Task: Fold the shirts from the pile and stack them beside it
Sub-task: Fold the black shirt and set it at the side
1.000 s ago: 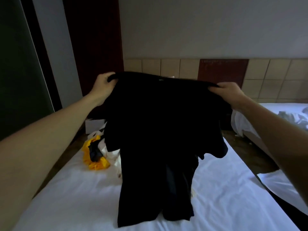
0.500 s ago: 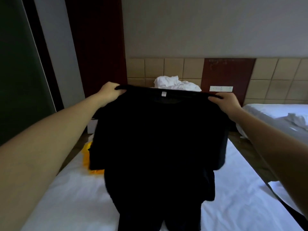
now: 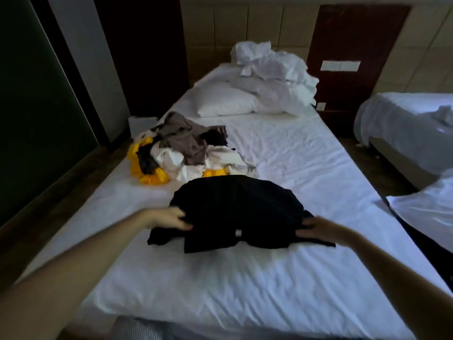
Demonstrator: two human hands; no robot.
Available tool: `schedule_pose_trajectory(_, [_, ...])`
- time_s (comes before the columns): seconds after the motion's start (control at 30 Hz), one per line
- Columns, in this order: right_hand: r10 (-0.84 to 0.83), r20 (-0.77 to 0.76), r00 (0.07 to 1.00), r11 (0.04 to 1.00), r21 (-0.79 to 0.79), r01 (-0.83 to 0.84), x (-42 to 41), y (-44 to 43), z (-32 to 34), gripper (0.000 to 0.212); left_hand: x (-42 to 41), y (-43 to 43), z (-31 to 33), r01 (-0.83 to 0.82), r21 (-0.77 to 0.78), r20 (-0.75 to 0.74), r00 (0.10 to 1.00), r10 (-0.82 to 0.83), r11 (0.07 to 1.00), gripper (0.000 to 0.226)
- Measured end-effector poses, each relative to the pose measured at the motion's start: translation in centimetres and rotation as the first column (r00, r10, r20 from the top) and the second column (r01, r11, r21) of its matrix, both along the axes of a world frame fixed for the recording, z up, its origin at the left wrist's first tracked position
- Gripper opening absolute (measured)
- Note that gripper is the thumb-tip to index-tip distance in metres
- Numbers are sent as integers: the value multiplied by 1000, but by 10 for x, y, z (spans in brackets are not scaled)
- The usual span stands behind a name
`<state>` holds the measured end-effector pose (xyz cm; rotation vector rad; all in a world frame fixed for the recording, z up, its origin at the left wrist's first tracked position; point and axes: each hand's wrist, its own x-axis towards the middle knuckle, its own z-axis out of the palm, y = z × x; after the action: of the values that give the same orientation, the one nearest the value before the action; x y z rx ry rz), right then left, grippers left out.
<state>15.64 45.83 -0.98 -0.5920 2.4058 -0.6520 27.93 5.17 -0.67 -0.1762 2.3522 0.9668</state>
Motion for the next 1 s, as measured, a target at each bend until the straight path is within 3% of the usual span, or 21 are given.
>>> schedule_pose_trajectory(0.07, [57,144,988,991,116,-74,29,13,-45,34,28,10,-54,102,-97,144,986,-87,990,34])
schedule_pose_trajectory(0.17, [18,316,949,979,189,-81,58,25,-87,26,54,25,-107,142,-124,275,956,-104,982,35])
schedule_pose_trajectory(0.27, [-1,346,938,970,230,-84,58,23,-98,25,53,30,-112,134,-146,289,953,-87,980,36])
schedule_pose_trajectory(0.37, [-28,362,932,973,226,-58,43,13,-91,31,38,29,-93,94,-66,325,943,-68,993,65])
schedule_pose_trajectory(0.43, [-159,246,956,987,77,144,30,3,-86,28,23,24,-82,-21,18,198,980,18,1000,71])
schedule_pose_trajectory(0.5, [-345,107,932,929,-101,356,15,-8,-85,24,2,20,-79,-215,111,54,976,210,970,41])
schedule_pose_trajectory(0.57, [-407,20,913,899,-166,405,2,-18,-87,22,-21,16,-81,-378,147,-13,923,384,914,24])
schedule_pose_trajectory(0.7, [-433,12,901,882,-199,427,-24,-33,-95,41,-56,13,-85,-588,19,-200,790,580,809,57])
schedule_pose_trajectory(0.8, [-473,41,880,867,-158,473,-43,-38,-106,52,-62,12,-94,-701,127,-78,698,711,702,87])
schedule_pose_trajectory(0.87, [-526,71,847,846,-53,530,-49,-35,-114,59,-57,9,-103,-723,147,19,684,729,675,94])
schedule_pose_trajectory(1.0, [-621,178,764,769,-53,637,-53,-29,-123,65,-42,-1,-110,-746,208,112,661,742,632,66])
